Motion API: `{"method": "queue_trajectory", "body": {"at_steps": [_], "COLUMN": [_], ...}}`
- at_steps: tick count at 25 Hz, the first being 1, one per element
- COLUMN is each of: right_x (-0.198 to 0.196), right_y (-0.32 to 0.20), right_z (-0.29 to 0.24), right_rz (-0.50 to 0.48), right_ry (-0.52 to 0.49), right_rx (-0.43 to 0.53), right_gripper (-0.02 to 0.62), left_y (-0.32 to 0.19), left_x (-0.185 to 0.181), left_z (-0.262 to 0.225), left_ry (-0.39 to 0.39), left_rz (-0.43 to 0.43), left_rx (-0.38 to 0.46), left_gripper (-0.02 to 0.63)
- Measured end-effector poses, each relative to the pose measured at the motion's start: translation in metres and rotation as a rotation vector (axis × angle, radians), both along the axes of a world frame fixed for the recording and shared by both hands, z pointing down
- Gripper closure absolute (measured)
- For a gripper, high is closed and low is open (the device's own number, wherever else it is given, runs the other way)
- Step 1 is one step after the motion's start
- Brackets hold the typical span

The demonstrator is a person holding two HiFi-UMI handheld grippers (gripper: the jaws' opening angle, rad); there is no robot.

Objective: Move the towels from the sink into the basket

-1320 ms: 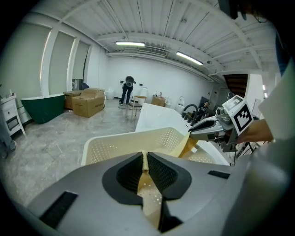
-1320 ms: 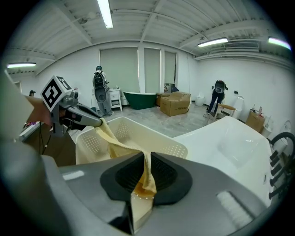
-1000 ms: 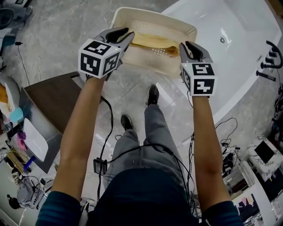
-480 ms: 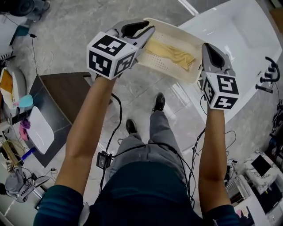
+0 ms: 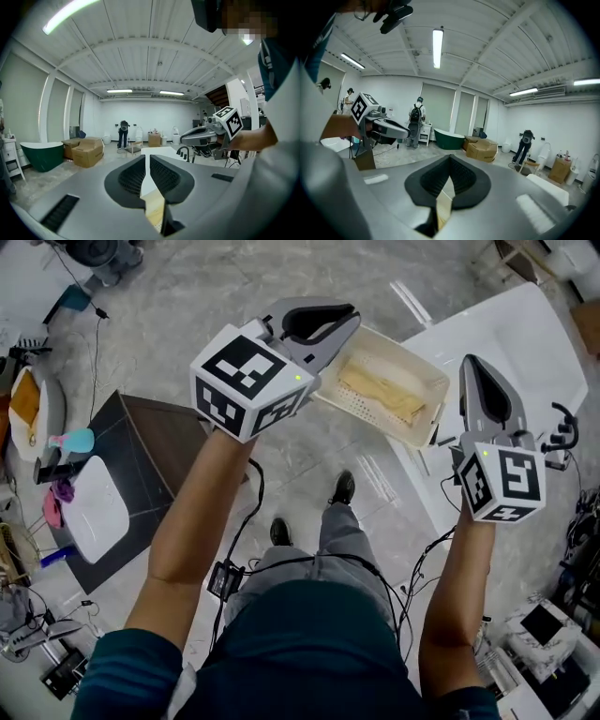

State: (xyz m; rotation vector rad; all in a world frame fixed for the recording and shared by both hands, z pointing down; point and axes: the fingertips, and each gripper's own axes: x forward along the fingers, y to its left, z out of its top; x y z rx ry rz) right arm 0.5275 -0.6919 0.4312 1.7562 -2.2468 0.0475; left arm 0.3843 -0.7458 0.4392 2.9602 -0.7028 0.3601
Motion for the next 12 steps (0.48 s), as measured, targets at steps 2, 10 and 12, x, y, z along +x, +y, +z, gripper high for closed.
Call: {"method": "queue_trajectory", "body": {"at_steps": [2,10,12], "right_x": [-0.014,-0.083,-0.1], "right_y": [0.005,0.015,0.019], "right_z": [-0.019,-0.082,-0.095], "right_rz": [-0.012,-0.083,-0.1], "right_ry": [0.007,0.049,0.06], "right_rx": [0.014,0.083,0.096], "right_gripper": [0.588,0.588,0.588], "left_y": [0.007,0.026,0.032], "left_x": [-0.014,-0.085,-0.101], "left_z": [-0.021,-0.094,-0.109], "left_ry": [0.015,0.066,0.07], "left_rz": [0.0,-0.036,-0.043], "left_rx": [0.021,0.121,0.141], "left_gripper": [0.572,0.572,0.572]}}
